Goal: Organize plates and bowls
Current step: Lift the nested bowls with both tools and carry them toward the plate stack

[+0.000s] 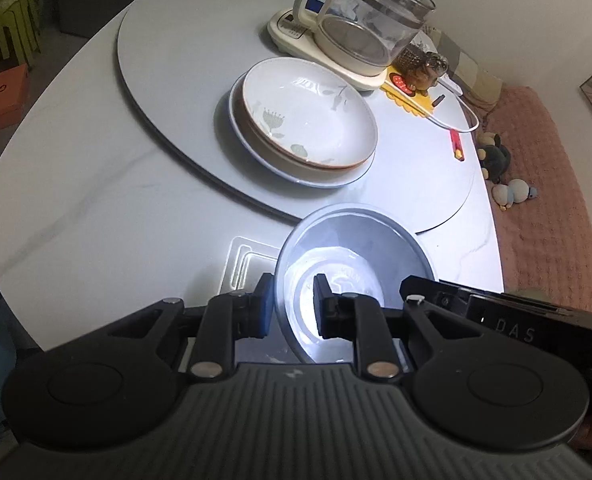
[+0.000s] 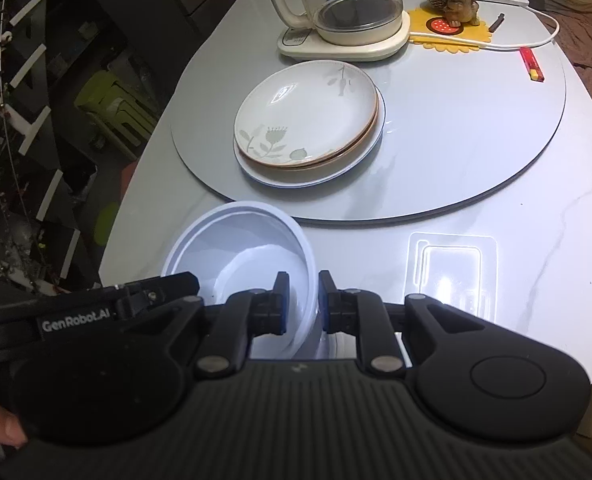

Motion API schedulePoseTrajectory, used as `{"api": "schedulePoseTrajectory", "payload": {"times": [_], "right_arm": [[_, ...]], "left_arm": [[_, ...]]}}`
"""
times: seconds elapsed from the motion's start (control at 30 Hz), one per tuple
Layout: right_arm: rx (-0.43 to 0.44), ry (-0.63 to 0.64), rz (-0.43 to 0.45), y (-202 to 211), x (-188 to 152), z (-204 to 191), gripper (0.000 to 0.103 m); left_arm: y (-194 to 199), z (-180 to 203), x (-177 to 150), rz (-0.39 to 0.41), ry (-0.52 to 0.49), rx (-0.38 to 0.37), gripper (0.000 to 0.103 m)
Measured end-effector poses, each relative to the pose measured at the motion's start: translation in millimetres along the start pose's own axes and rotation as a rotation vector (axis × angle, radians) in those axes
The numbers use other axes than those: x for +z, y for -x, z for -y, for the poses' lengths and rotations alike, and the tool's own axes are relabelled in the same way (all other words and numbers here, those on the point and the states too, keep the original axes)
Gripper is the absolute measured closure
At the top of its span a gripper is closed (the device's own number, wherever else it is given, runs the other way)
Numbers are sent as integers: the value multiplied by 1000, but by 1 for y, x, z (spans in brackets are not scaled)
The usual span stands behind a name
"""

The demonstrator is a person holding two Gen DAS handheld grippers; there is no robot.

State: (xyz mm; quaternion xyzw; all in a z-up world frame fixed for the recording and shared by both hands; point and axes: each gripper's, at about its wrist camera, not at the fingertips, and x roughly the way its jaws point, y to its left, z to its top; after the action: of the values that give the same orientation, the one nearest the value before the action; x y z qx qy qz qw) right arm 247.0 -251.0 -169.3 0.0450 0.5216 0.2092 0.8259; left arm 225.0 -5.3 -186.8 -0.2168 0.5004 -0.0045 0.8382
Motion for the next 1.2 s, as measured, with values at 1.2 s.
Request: {"api": "schedulePoseTrajectory", "payload": {"times": [1.2], "right_arm": [[71,77,-133,-26,-23,8,75]], "left_arm": [[-11,4,-35,2,46,109,53]]}}
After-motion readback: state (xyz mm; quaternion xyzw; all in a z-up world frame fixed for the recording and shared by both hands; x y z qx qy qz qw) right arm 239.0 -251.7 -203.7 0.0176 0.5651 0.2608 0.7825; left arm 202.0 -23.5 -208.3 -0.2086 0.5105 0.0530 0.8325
